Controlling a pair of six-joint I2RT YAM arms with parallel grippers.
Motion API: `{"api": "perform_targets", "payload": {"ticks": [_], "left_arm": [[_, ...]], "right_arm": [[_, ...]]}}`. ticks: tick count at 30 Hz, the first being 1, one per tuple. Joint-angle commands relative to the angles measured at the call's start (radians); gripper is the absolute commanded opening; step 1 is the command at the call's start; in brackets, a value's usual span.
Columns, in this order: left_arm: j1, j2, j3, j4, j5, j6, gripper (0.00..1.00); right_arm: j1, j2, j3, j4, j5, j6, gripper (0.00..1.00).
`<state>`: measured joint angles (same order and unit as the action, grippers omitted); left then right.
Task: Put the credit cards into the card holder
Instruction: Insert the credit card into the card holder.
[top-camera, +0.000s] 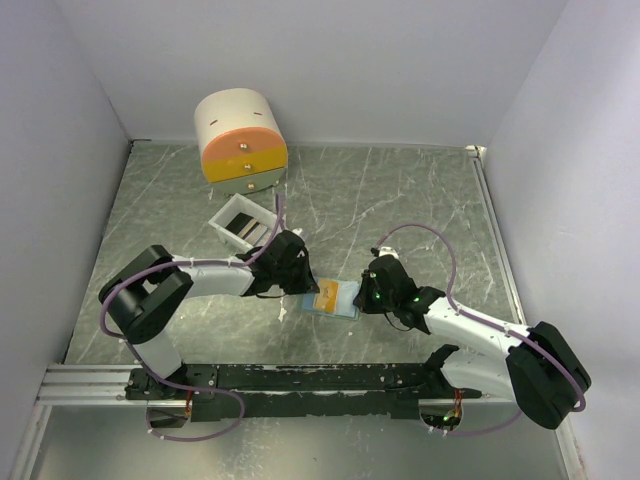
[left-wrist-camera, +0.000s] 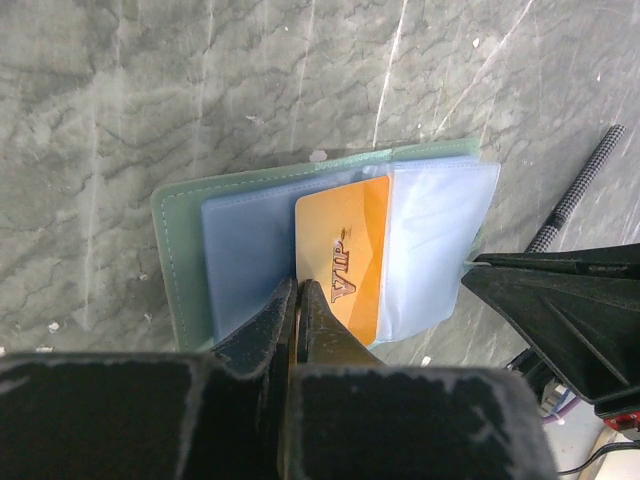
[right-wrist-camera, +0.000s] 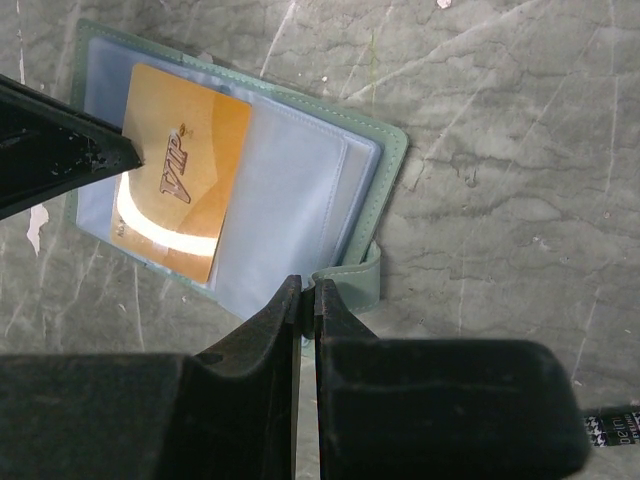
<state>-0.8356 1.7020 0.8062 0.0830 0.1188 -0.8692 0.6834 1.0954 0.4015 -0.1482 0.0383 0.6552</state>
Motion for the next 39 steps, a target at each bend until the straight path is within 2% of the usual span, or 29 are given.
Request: {"api": "perform_targets", "payload": {"ticks": [1, 21, 23, 27, 29, 34, 39], "left_arm": [[-0.006, 0.02, 0.021, -0.053, -0.031, 0.066, 0.07], [-0.033, 0.063, -0.035, 0.128, 0.067, -0.047, 0.07], [-0.035, 0.061, -0.031, 0.116, 0.06, -0.048, 0.07], [-0.037, 0.061, -0.024, 0.084, 0.042, -0.041, 0.07], [-0.038, 0.059, -0.028, 0.085, 0.039, -0.041, 0.07], [-0.043, 0.07, -0.025, 0.086, 0.049, -0.041, 0.07], [-0.047, 0.062, -0.016, 0.074, 0.039, -0.036, 0.07]], "right_arm": [[-0.001, -0.007, -0.01, 0.0, -0.015, 0.011, 0.0], [-0.001, -0.01, 0.002, -0.027, 0.005, 0.02, 0.0], [-0.001, -0.014, 0.027, -0.072, 0.029, 0.032, 0.08], [-0.001, -0.057, 0.093, -0.172, 0.067, 0.05, 0.32], [0.0, -0.096, 0.114, -0.2, 0.072, 0.056, 0.4], [-0.001, -0.161, 0.124, -0.173, 0.025, 0.079, 0.43], [-0.001, -0.143, 0.105, -0.081, -0.065, 0.105, 0.43]]}}
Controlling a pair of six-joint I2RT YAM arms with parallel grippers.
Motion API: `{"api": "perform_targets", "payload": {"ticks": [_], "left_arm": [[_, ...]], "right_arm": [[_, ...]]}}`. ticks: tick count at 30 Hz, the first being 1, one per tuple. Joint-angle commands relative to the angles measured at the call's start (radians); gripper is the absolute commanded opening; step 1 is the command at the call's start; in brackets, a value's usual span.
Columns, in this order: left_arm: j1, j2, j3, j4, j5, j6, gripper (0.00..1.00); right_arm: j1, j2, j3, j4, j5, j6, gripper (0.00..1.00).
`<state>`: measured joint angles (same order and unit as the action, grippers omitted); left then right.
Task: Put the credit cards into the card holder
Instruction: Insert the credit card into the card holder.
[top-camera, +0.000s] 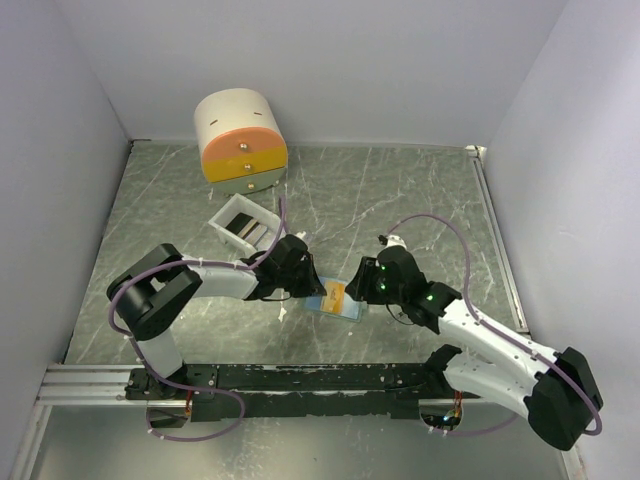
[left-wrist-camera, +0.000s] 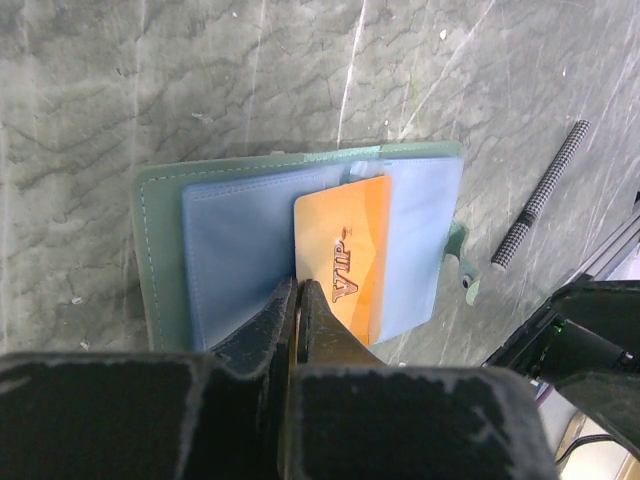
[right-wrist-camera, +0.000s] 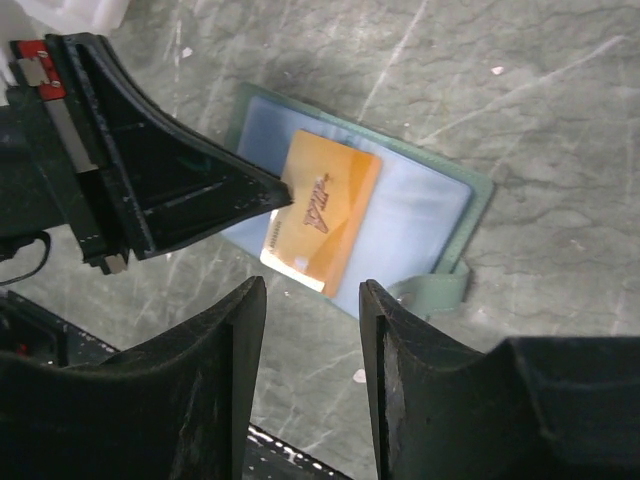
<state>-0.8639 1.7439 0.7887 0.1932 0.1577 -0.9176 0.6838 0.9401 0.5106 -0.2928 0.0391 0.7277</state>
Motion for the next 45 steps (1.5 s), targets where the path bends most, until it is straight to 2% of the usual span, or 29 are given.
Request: {"api": "perform_targets", "payload": {"ticks": [1, 11, 21, 25, 34, 40, 45], "left_arm": [[-0.018, 0.021, 0.003, -0.037, 0.0, 0.013, 0.07], [-0.029, 0.027, 0.021, -0.044, -0.002, 0.016, 0.07], [-0.032, 0.016, 0.026, -0.075, -0.034, 0.02, 0.07], [-0.031, 0.016, 0.027, -0.072, -0.031, 0.02, 0.07], [-0.049, 0.019, 0.044, -0.061, -0.014, 0.02, 0.07], [-0.055, 0.057, 0.082, -0.05, 0.011, 0.003, 0.07], [-0.058, 0.03, 0.057, -0.058, -0.031, -0.026, 0.07]], "right_arm": [[-0.001, 0.027, -0.009, 0.08, -0.08, 0.038, 0.43], [0.003, 0.153, -0.056, 0.184, -0.157, 0.059, 0.44], [0.005, 0.151, -0.016, -0.013, 0.114, 0.073, 0.54], [0.005, 0.144, -0.027, -0.036, 0.163, 0.092, 0.55], [0.004, 0.225, -0.084, 0.076, 0.108, 0.077, 0.36], [0.003, 0.21, -0.124, 0.155, 0.029, 0.088, 0.31], [0.003, 0.211, -0.143, 0.201, -0.031, 0.107, 0.32]]}}
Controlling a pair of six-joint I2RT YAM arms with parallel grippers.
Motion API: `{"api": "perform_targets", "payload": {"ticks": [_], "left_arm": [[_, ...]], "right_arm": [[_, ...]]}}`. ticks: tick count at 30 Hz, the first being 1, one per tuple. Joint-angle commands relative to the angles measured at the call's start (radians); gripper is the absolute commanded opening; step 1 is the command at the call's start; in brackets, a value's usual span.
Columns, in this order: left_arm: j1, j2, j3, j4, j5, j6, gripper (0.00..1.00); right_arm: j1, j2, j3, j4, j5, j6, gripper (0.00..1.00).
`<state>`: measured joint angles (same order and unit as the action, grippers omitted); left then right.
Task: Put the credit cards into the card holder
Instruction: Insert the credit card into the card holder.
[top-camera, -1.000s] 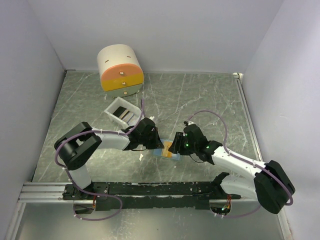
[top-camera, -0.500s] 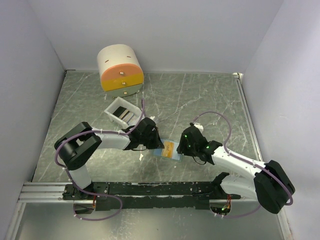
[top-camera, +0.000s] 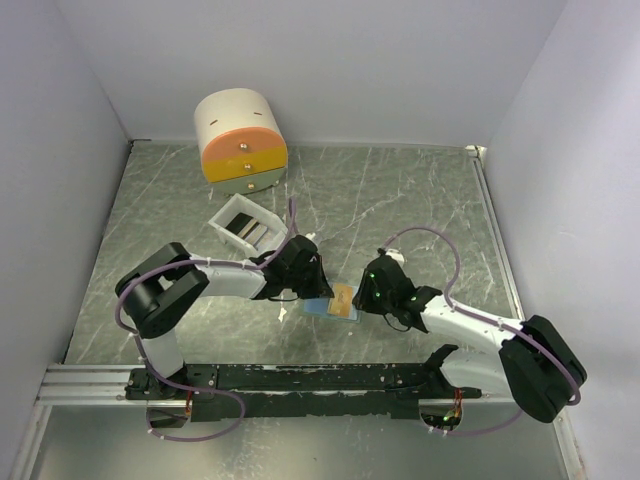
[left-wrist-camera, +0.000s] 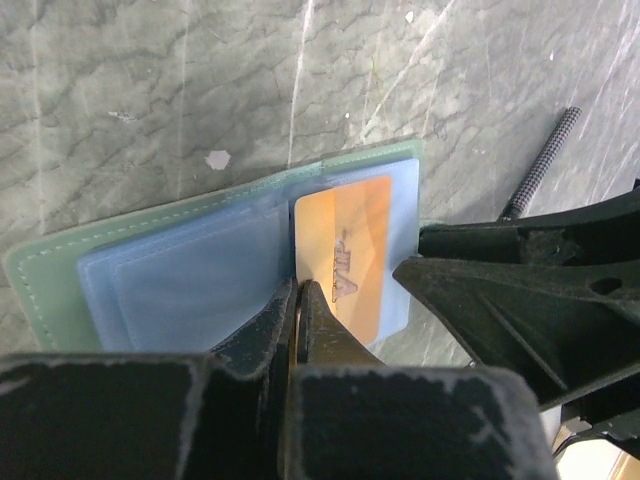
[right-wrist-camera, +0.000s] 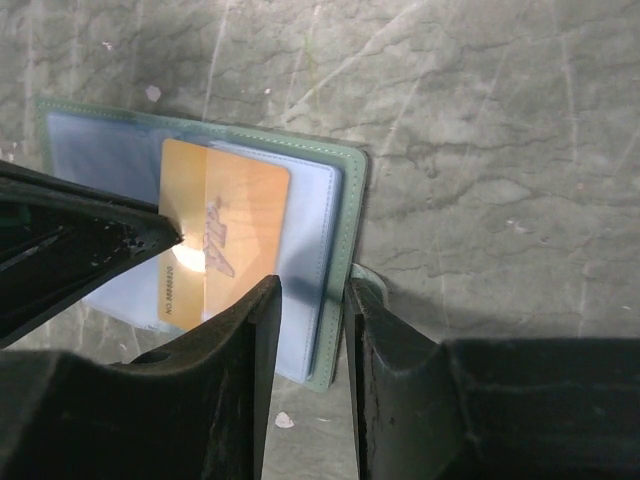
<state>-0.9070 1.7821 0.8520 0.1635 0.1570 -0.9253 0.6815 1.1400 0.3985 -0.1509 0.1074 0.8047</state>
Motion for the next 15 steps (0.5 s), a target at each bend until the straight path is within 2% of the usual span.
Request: {"api": "perform_targets", "payload": {"ticks": [1, 10, 15], "left_arm": [[-0.014, -0.018, -0.013, -0.034, -0.039, -0.027, 0.07], [-0.014, -0.079, -0.085, -0.028, -0.066, -0.065, 0.07], [-0.014, -0.094, -0.123, 0.048, -0.023, -0.091, 0.15]], "right_arm": [[0.006, 0.013, -0.033, 0.068, -0.114, 0.037, 0.33], [0.007, 0.034, -0.051, 0.157, -0.185, 0.086, 0.33], [0.006, 0.02, -0.054, 0.159, -0.179, 0.057, 0.33]]}}
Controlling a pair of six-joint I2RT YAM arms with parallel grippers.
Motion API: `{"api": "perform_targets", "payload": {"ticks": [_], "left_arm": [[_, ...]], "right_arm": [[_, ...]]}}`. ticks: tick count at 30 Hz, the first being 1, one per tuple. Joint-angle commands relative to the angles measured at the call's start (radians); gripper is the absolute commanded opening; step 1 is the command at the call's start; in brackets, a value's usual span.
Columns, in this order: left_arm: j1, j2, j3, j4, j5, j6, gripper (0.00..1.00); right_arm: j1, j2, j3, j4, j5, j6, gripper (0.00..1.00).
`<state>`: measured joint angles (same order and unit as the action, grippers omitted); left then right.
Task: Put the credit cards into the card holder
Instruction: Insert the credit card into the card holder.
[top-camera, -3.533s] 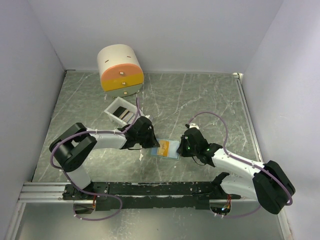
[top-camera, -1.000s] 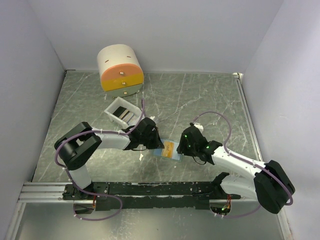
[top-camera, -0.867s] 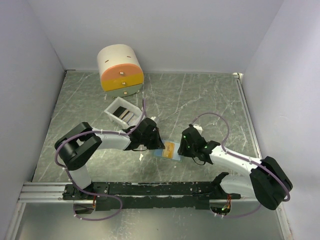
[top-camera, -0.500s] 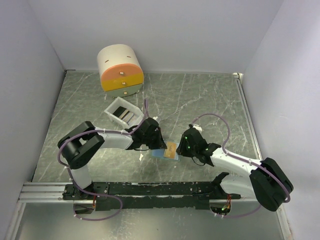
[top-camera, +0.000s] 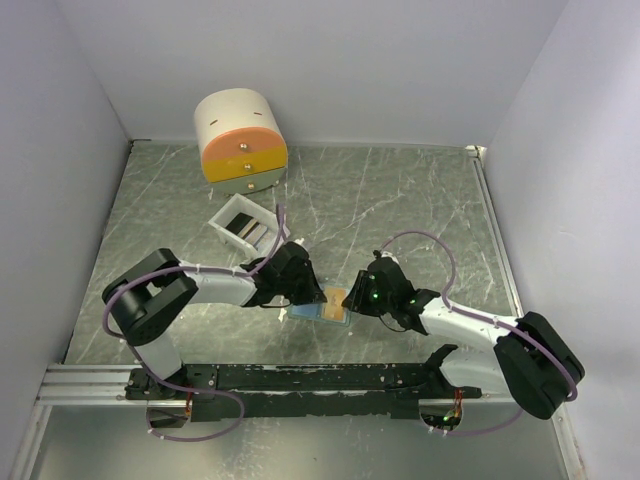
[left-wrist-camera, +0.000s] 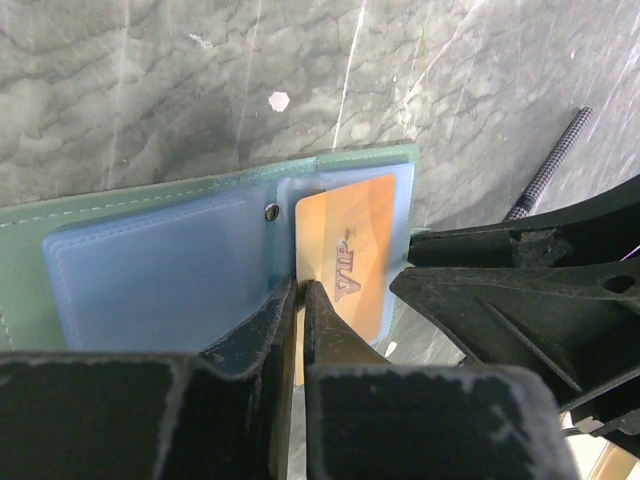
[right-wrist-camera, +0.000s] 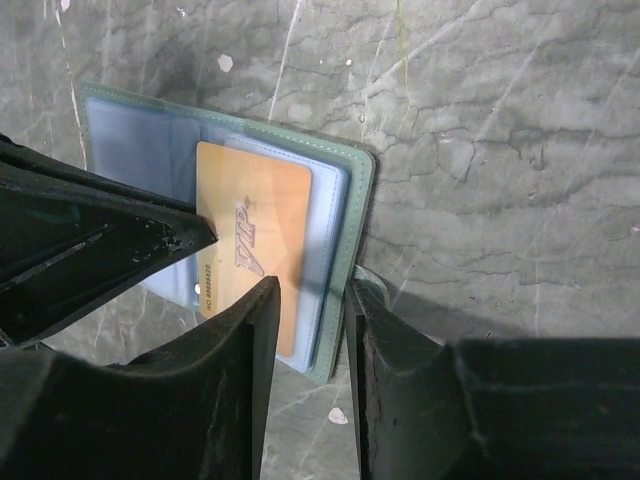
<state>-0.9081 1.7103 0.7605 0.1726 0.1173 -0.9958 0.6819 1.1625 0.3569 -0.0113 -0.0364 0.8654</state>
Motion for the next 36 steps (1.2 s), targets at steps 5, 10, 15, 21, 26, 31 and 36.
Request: {"api": "perform_targets", "payload": {"ticks": [5, 10, 15, 21, 26, 31, 36], "left_arm": [[-0.012, -0.047, -0.03, 0.063, 0.036, -0.013, 0.26], [-0.012, -0.051, -0.03, 0.09, 0.051, -0.005, 0.22], [-0.012, -0.02, -0.029, 0.107, 0.076, -0.007, 0.17], [-0.015, -0.003, -0.023, 0.126, 0.095, -0.01, 0.1], [-0.018, -0.004, -0.013, 0.094, 0.082, -0.005, 0.1], [-0.019, -0.049, 0.015, 0.02, 0.049, 0.034, 0.3], [-0.019, -0.106, 0.046, -0.065, 0.003, 0.085, 0.47]], "right_arm": [[0.006, -0.015, -0.02, 0.02, -0.027, -0.043, 0.32], [0.005, -0.034, -0.03, 0.033, -0.023, -0.055, 0.3], [0.006, -0.04, -0.041, 0.051, -0.014, -0.062, 0.29], [0.005, -0.013, -0.024, 0.059, -0.006, -0.082, 0.27], [0.005, 0.015, 0.0, 0.059, -0.002, -0.102, 0.24], [0.006, -0.01, 0.018, 0.024, 0.017, -0.104, 0.24], [0.006, -0.051, 0.023, 0.0, 0.03, -0.103, 0.26]]}}
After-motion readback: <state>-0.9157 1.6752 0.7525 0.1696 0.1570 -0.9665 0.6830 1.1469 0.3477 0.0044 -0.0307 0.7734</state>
